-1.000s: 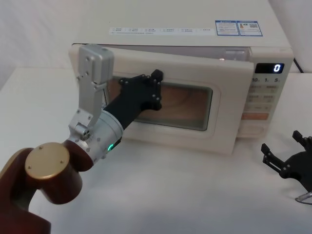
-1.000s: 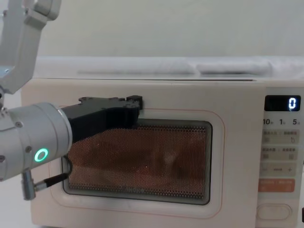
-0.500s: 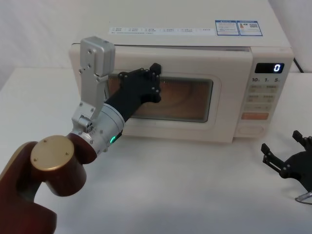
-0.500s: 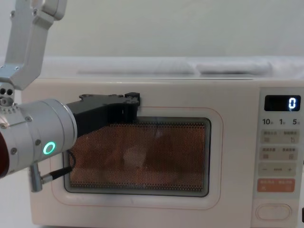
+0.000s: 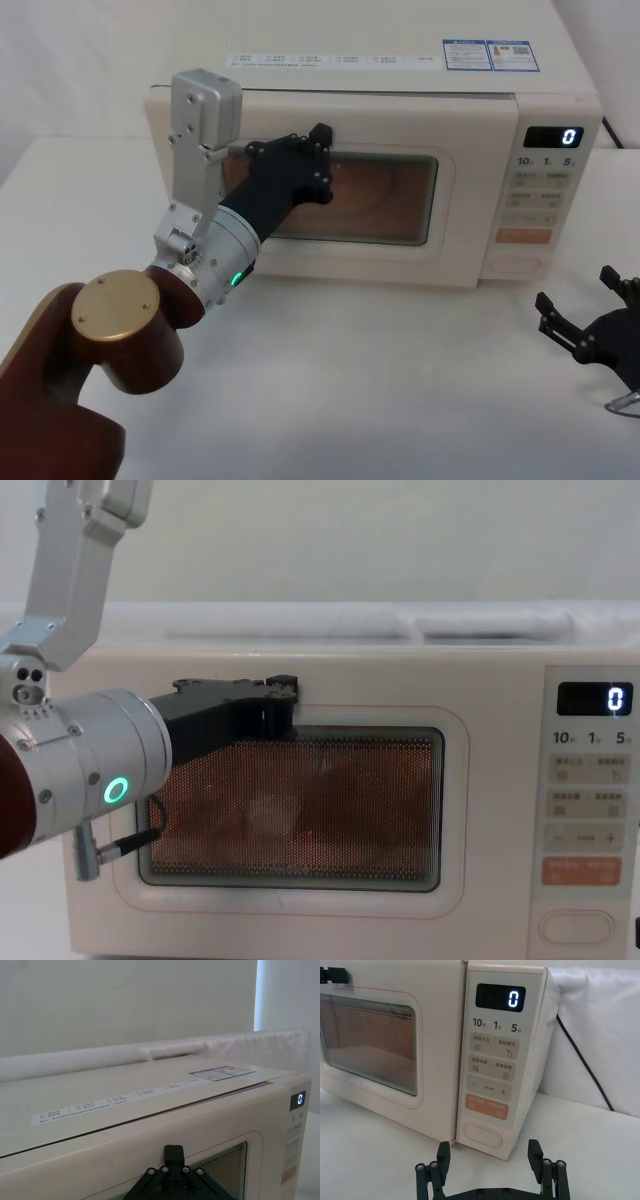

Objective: Press the button to open the microwave door with one hand; close the microwave door with the other hand.

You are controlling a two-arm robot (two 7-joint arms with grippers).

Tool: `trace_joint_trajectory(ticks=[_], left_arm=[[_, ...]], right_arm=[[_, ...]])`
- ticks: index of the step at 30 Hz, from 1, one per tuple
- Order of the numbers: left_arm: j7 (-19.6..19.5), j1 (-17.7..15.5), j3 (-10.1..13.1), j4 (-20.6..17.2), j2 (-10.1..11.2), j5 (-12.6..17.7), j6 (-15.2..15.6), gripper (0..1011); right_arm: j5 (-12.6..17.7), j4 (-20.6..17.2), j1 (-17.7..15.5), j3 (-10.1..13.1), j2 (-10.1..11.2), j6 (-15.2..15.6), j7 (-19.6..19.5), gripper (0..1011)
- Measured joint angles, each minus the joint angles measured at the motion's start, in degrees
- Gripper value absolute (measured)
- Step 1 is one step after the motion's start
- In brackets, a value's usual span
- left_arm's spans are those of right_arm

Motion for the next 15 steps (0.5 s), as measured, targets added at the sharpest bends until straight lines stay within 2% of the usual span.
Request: trace_joint_trajectory(ticks=[15], left_arm=[[-0.12,-0.44,-0.28,0.91,-0.39,0.28,0.25,0]], right_arm=[[0.0,0.0,0.0,0.0,0.0,0.0,0.0,1001]])
